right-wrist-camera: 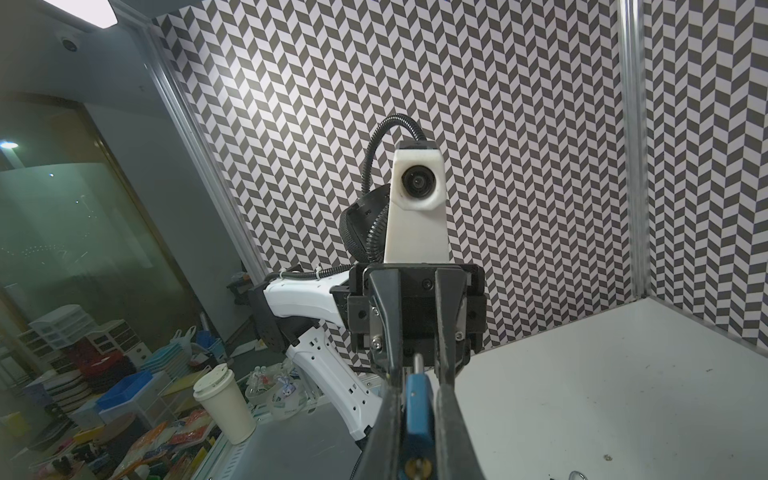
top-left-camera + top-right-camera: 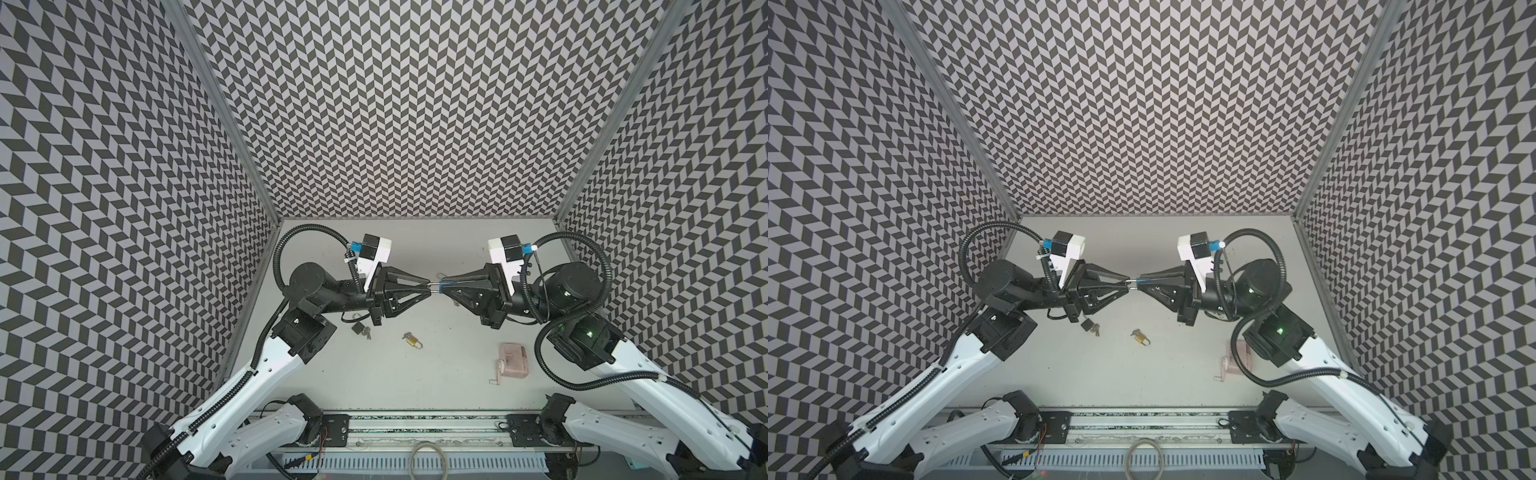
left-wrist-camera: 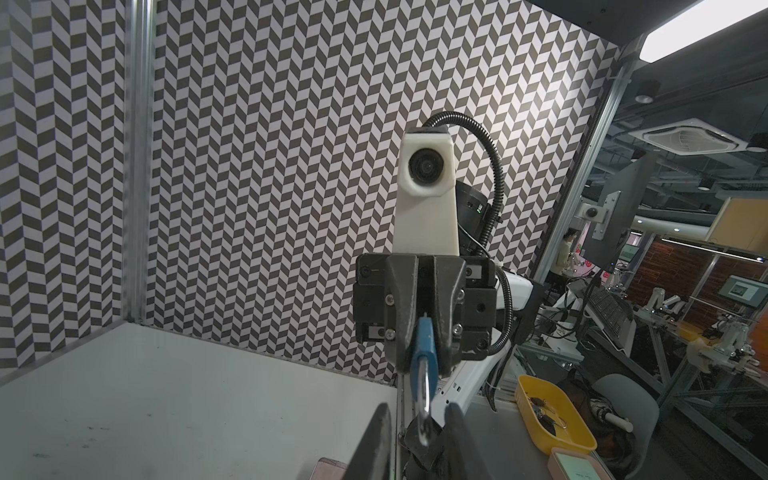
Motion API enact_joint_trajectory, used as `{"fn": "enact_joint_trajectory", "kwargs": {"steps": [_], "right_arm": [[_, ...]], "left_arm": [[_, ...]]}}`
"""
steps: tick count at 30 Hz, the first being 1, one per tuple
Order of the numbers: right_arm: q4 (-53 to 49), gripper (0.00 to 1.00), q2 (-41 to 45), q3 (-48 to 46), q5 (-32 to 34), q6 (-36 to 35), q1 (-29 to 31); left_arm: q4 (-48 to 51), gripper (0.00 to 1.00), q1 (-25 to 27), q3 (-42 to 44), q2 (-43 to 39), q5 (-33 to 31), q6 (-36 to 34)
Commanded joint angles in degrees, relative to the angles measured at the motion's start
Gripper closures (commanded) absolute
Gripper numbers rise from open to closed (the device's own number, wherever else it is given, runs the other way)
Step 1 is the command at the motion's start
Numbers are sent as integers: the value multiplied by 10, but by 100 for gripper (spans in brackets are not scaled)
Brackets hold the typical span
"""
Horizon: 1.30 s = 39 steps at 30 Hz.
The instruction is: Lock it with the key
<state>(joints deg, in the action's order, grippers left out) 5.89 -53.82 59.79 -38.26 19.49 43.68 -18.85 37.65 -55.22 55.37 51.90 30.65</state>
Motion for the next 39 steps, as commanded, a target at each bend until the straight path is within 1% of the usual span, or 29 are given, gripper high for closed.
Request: {"fn": "enact_joint_trajectory", "kwargs": {"steps": [1, 4, 6, 10, 15, 16, 17, 18, 19, 20, 21, 22, 23, 24, 25, 27, 29, 33, 37, 39], "right_arm": [[16, 100, 9, -4, 10, -7, -2], [16, 100, 8, -3, 10, -6, -2], [16, 100, 8, -4, 11, -5, -2], [8, 100, 10, -1, 12, -12, -2], [-25, 100, 3, 12, 23, -27, -1], [-25, 100, -11, 15, 18, -25, 3], [-20, 100, -35, 17, 5, -29, 19], [-22, 100, -63, 22, 3, -40, 41], [-24, 100, -87, 28, -1, -47, 57], [-23, 100, -105, 32, -17, -43, 61], [-29, 100, -109, 38, -23, -43, 61], [-36, 100, -104, 40, -13, -48, 61], [-36, 100, -92, 34, 2, -49, 60], [-30, 100, -73, 22, 27, -41, 58], [-17, 100, -56, 9, 38, -37, 54], [-30, 100, -37, 8, 16, -36, 22], [-38, 100, -18, 7, 10, -37, 2], [-54, 100, 2, 16, -6, -41, -23], [-64, 100, -2, 21, -14, -46, -24], [-63, 100, -10, 20, -8, -43, -21]], "left_arm": [[-13, 80, 3, -17, -9, 3, -1], [-13, 90, 3, -16, -10, 3, -1], [-13, 100, 3, -16, -10, 3, 0], [-11, 100, 3, -15, -14, 3, -2], [-2, 100, 0, -20, -16, 4, -9], [-11, 100, 10, -21, -7, 6, -5], [-13, 100, 41, -26, 15, 2, -10], [-6, 100, 83, -36, 41, -8, -27], [-19, 100, 103, -38, 59, -10, -25], [-52, 100, 108, -32, 71, 0, -6], [-58, 100, 100, -27, 71, 0, 1], [-48, 100, 87, -25, 58, -7, -4], [-32, 100, 68, -23, 40, -17, -10], [-37, 100, 45, -16, 22, -14, -3], [-42, 100, 23, -12, 11, -4, 7], [-25, 100, -20, -12, -7, 12, 9], [-16, 100, -47, -12, -19, 28, 10], [-4, 100, -64, -18, -25, 39, 6], [-7, 100, -63, -21, -24, 42, 10], [-9, 100, -61, -23, -20, 39, 12]]}}
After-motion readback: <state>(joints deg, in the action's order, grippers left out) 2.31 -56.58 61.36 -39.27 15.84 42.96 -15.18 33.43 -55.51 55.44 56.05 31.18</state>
